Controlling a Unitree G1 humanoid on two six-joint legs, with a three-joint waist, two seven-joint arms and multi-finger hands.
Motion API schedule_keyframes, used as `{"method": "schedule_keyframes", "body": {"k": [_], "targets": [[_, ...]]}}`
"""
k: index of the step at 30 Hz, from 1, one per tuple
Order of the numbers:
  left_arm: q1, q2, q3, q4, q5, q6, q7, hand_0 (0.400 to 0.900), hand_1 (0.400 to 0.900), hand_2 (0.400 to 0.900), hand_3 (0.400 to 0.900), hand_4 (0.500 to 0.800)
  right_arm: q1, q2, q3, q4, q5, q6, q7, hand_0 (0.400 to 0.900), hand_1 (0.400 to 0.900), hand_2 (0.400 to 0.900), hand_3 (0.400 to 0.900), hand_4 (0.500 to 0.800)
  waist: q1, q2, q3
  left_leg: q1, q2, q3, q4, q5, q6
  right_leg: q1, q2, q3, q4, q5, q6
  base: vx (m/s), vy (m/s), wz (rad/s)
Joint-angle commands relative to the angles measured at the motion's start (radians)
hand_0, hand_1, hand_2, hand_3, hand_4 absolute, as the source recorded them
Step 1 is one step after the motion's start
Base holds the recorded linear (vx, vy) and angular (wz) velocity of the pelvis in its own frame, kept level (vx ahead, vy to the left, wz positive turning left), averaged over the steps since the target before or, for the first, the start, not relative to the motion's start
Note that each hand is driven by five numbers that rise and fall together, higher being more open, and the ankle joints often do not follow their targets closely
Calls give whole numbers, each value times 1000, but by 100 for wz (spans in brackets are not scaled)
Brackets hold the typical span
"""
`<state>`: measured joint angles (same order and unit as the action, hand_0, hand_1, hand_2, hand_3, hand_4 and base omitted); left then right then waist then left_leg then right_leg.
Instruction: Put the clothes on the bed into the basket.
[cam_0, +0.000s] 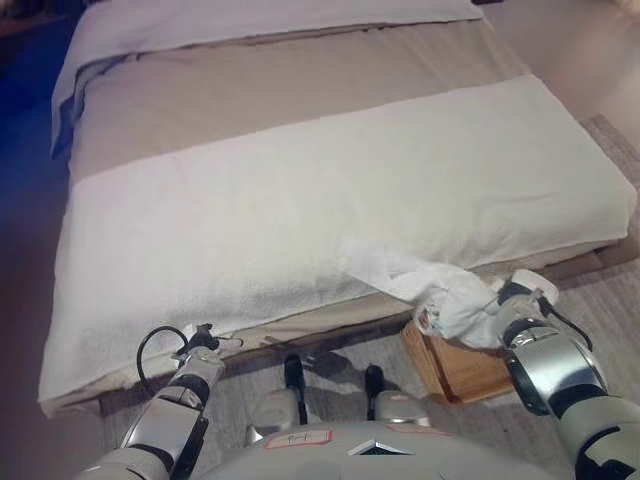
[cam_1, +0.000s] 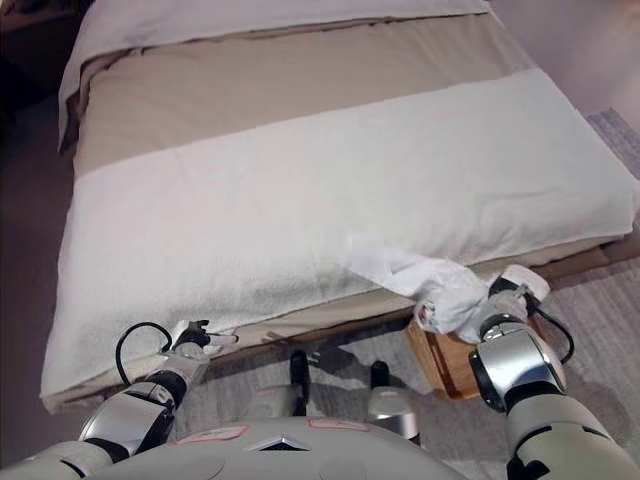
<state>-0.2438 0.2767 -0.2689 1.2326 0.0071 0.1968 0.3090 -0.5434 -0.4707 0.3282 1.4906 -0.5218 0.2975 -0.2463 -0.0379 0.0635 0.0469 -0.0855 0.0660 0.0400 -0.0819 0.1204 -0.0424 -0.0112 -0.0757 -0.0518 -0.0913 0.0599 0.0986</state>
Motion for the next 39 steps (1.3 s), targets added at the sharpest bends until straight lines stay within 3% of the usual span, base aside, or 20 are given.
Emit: {"method": "schedule_keyframes", "body": {"k": [1, 8, 9, 10, 24, 34, 38, 39], "targets": [[-72, 45, 5, 111, 59, 7, 21, 900, 900, 900, 900, 800, -68, -105, 34, 76, -6, 26, -38, 400, 400, 400, 400, 500, 6, -3, -33, 54, 20, 40, -5, -70, -33, 10, 39, 1, 4, -61, -29, -18, -58, -4], [-96, 52, 1, 116, 58, 12, 15, 900, 900, 900, 900, 800, -83, -139, 38, 101, -8, 35, -28, 400, 400, 400, 400, 500, -3, 26, -32, 55, 26, 42, -5, -59, -43, 13, 46, -2, 4, -63, -35, -14, -41, 0], [-110, 73, 9, 116, 47, 13, 11, 900, 900, 900, 900, 800, -115, -204, 46, 95, -18, 32, -13, 759, 759, 759, 759, 715, -4, 36, -36, 51, 28, 42, -5, -54, -48, 12, 47, -6, 4, -65, -34, -12, -33, 7], [-105, 70, 7, 111, 48, 10, 14, 900, 900, 900, 900, 800, -99, -193, 48, 100, -16, 38, -11, 900, 900, 900, 900, 800, -4, 41, -33, 50, 29, 40, -5, -52, -50, 13, 47, -8, 4, -67, -35, -11, -33, 7], [-84, 4, -14, 92, 27, 6, 41, 900, 900, 900, 900, 800, 15, -4, 37, 63, 40, 32, -63, 900, 900, 900, 900, 800, -5, 58, -25, 59, 32, 24, -5, -51, -50, 34, 49, -33, 4, -76, -43, -3, -22, 5], [-72, -30, -39, 66, 32, -8, 59, 900, 900, 900, 900, 800, -21, 217, 98, -141, 219, -95, -98, 900, 900, 900, 900, 800, 17, 22, -34, 82, 25, 11, -5, -65, -39, 64, 42, -46, 4, -83, -44, 3, 19, 7], [-57, -32, -35, 35, 32, -13, 69, 900, 900, 900, 900, 800, 4, 255, 99, -217, 290, -117, -89, 900, 900, 900, 900, 800, 24, 8, -29, 91, 19, 2, -5, -67, -33, 77, 37, -58, 4, -84, -42, -16, 41, 17], [-46, -57, -39, 21, 37, -22, 81, 900, 900, 900, 900, 800, 110, 300, 91, -173, 299, -138, -73, 900, 900, 900, 900, 800, 27, 7, -21, 98, 13, -6, -5, -71, -27, 88, 31, -70, 4, -85, -40, -12, 66, 21]]}}
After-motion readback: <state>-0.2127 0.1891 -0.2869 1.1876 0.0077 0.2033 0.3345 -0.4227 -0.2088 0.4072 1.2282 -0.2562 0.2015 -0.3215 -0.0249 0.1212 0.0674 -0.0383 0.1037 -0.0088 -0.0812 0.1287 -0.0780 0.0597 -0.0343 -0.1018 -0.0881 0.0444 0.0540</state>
